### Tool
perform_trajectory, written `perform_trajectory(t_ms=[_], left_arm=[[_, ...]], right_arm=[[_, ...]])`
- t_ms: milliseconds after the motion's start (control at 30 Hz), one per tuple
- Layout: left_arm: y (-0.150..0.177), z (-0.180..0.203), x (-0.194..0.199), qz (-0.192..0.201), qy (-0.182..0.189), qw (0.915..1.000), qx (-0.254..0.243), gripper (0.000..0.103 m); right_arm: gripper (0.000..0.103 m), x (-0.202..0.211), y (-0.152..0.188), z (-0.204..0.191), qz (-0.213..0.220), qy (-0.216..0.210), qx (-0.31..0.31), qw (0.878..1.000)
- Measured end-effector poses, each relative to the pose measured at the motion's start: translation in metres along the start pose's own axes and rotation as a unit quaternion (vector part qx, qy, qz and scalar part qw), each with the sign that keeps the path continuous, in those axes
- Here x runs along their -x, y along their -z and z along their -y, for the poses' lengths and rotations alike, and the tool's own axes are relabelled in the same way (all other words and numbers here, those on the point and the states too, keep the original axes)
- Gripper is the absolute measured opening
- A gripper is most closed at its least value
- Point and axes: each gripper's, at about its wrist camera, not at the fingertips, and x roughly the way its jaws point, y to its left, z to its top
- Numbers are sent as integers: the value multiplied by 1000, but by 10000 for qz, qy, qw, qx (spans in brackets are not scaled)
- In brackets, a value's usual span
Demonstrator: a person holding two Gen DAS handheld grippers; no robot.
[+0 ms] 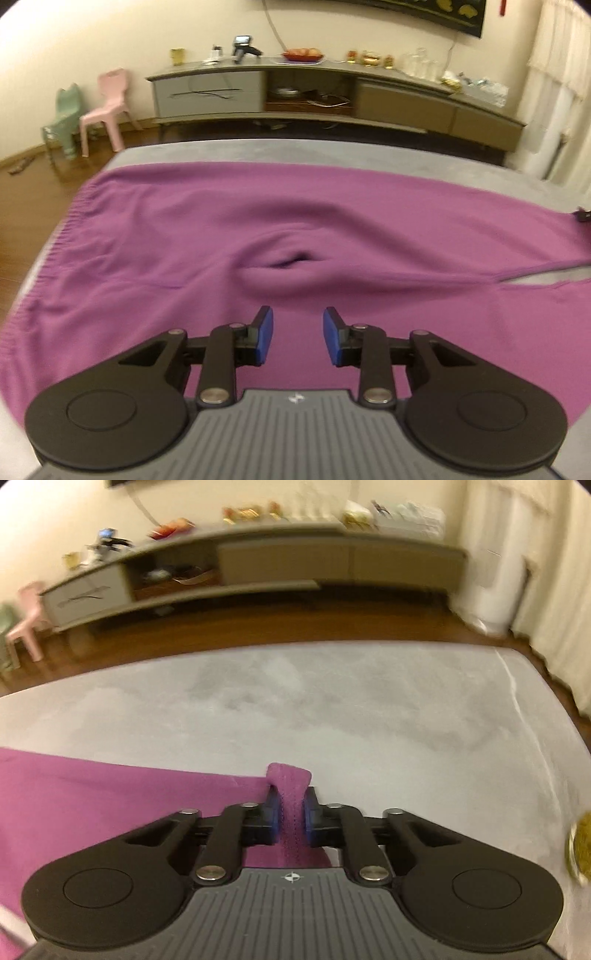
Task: Fold clothes
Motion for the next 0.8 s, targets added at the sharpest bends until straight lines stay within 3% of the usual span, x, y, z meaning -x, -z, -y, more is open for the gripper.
perform_trajectory(t_ms=[100,133,200,300,367,433,500,567,633,667,700,800], left_arm=[[0,9,3,6,445,9986,287,29],[0,12,4,4,597,9975,388,29],[3,19,8,-7,1020,9921,734,31],[2,39,-1,-131,1709,9792,1088,33],[1,58,-11,-277,1943,9727,1235,34],[0,73,-20,-379,2027,9696,1320,36],[2,81,-26,-436,2073,9671,1412,37],[5,83,-34,-439,2072,9650,1546,40],[7,82,-42,-442,2027,9624,1752,40],[7,80,-48,-469,2045,9600,1852,40],[6,80,-53,-490,2046,9572,1989,41],[0,82,-66,-522,2062,9509,2249,41]], right_arm=[[8,66,14,-21,731,-518,695,9935],[8,101,27,-30,1038,-757,1141,9851],[8,167,69,-44,1480,-1075,2413,9531],[8,196,140,-53,1044,-330,3716,9219],[10,190,178,-49,680,24,4010,9136],[10,186,193,-41,489,154,3624,9306],[11,190,193,-36,310,-19,2985,9539],[22,203,187,-31,317,-174,2273,9731],[49,212,181,-21,305,-462,1270,9904],[55,215,178,-11,259,-734,539,9955],[64,213,177,-4,188,-997,-82,9948],[64,202,180,17,-36,-1607,-1620,9736]])
